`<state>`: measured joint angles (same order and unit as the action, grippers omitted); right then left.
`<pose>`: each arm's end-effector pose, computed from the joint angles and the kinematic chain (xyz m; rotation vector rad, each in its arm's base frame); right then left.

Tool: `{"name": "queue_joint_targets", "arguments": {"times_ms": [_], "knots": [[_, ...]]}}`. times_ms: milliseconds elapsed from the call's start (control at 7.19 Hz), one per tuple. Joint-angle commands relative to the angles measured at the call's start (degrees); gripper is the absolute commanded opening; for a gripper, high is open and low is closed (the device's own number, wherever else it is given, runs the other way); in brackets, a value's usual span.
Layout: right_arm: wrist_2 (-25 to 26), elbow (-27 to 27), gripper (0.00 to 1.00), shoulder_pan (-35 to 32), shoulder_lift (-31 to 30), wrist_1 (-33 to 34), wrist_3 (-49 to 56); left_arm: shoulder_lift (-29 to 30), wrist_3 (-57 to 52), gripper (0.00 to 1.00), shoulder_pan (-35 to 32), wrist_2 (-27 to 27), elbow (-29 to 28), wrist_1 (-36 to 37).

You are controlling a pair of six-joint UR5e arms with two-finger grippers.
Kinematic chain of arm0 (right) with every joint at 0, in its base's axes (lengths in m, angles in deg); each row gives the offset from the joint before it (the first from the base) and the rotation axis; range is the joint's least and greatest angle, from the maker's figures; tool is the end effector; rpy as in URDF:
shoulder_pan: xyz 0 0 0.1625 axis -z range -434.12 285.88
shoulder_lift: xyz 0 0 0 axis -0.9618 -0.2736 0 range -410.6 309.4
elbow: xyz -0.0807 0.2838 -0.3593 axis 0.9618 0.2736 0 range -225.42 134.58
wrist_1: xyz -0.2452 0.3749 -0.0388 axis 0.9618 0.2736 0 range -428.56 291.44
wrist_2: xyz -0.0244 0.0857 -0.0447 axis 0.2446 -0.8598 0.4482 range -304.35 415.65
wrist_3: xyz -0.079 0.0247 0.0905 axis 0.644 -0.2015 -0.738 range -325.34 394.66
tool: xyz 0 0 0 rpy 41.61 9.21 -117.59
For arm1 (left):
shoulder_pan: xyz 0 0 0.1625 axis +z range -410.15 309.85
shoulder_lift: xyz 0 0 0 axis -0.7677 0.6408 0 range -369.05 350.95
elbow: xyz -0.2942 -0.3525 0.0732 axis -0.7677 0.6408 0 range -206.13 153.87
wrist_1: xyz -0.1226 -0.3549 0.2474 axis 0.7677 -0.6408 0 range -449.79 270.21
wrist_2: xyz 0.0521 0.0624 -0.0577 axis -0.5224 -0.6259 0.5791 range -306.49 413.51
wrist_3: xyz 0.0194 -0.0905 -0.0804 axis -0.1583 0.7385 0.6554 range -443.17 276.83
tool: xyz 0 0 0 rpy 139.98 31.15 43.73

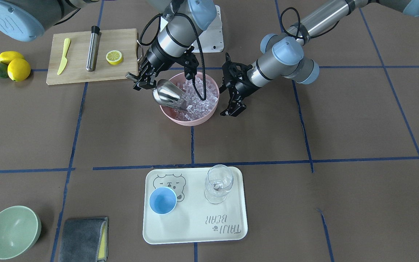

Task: Put ice in cup with scoop
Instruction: 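Lower the scoop into the ice cubes with the right gripper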

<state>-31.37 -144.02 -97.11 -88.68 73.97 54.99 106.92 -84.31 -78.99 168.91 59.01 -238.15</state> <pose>-0.5835 -0.3993 0.1827 0.1640 -0.0083 -1.5177 0.6018 -0.4236 0.3480 1.0693 1.0760 1.1936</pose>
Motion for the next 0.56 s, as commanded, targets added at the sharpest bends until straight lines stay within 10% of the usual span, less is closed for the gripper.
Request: {"name": "queue_joint_targets", "arguments": {"times_ms": [0,417], "knots": [[-0.96,-0.1,0.0,-0.39,-0.85,-2.76,1.19,0.04,0.0,1.0,0.01,0.0,0.12,0.09],[-3.33,-0.71,0.0,-1.17,-3.84,-6.74,3.12,0.04,0.09,1.0,-0.07,0.0,0.64,0.18]]}}
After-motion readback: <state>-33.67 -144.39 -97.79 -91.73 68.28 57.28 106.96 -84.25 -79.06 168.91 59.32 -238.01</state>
